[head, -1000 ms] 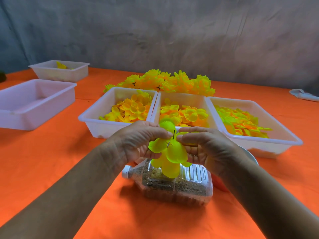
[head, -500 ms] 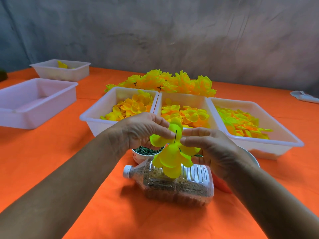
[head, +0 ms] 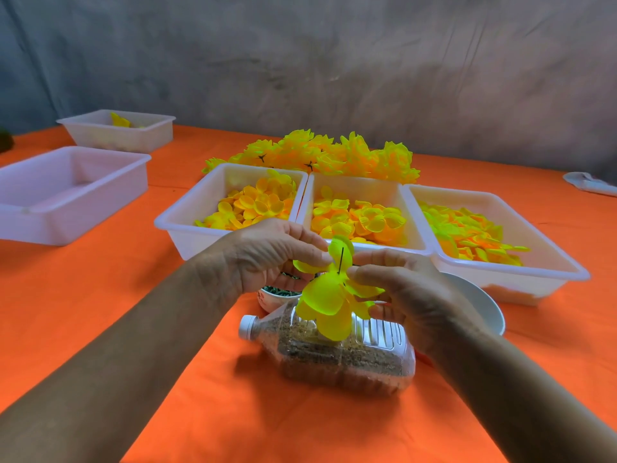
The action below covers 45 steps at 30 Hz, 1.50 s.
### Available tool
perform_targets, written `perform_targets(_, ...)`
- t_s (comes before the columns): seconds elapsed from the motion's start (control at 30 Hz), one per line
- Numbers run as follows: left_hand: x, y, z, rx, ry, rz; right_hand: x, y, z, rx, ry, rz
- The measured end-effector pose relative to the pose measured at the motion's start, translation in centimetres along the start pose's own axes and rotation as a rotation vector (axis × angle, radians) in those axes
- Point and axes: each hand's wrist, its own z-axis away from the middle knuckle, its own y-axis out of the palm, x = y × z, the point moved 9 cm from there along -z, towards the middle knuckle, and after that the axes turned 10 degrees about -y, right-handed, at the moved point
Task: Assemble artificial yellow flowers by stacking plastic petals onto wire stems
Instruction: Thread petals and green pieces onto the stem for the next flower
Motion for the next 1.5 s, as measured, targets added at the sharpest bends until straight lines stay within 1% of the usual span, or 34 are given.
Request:
perform_targets(0.23,0.0,-0.1,-0.3,-0.028,0.022,-0.075,-0.5,-0.7,0.2,-0.087,-0.009,-0.005)
perform_targets(0.63,-0.4,-0.4,-0.1,-0.126,0.082,-0.192,0.1,-0.5,0.3,-0.106,-0.067,0.111)
perform_targets(0.83,-0.7,-0.4,0.0,-0.135,0.093,-0.217,0.4,-0.5,0.4,-0.114,-0.078,0.108)
perform_targets(0.97,-0.9,0.0,0.1,-0.112,0.1,-0.236,0.6,-0.3,0.4,-0.109,-0.092,0.138)
perform_targets(1.27,-1.6,0.7,-0.1,-0.144,0.152,-0.379,0.9,0.3,0.4,-0.043,-0.136,0.158)
perform_targets(1.5,-1.7,1.1,-0.5,-0.148,0.157,-0.451,0.4,0.4,0.3,-0.013,-0.122,0.184)
